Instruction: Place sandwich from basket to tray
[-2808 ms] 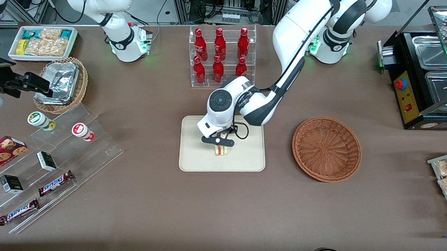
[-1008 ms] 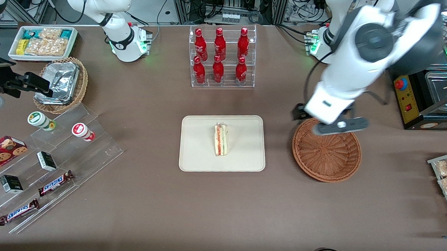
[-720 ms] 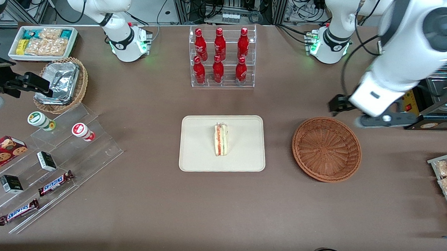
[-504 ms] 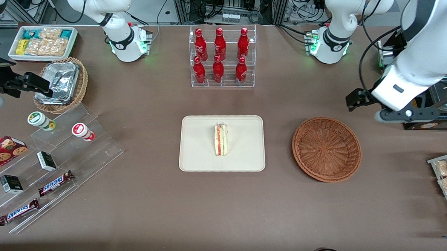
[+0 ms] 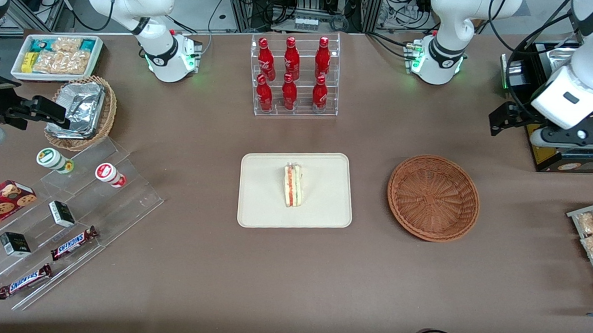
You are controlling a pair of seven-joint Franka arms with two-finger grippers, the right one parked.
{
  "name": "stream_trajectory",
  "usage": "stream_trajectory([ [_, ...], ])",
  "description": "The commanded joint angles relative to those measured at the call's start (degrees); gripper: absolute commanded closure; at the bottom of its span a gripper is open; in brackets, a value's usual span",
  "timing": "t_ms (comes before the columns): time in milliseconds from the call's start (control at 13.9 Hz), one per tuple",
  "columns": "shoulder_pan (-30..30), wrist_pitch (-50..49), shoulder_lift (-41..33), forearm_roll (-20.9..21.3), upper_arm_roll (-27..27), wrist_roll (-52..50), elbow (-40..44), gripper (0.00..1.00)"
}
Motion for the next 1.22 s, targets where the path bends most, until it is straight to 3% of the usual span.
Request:
stream_trajectory([
  [0, 0.8, -1.6, 2.8, 0.5, -0.3, 0.4, 3.9, 0.00],
  [288, 2.2, -1.5, 2.2, -0.3, 0.1, 8.1, 4.2, 0.00],
  [1152, 2.3, -1.3, 6.8, -0.1, 0.5, 3.6, 9.9, 0.00],
])
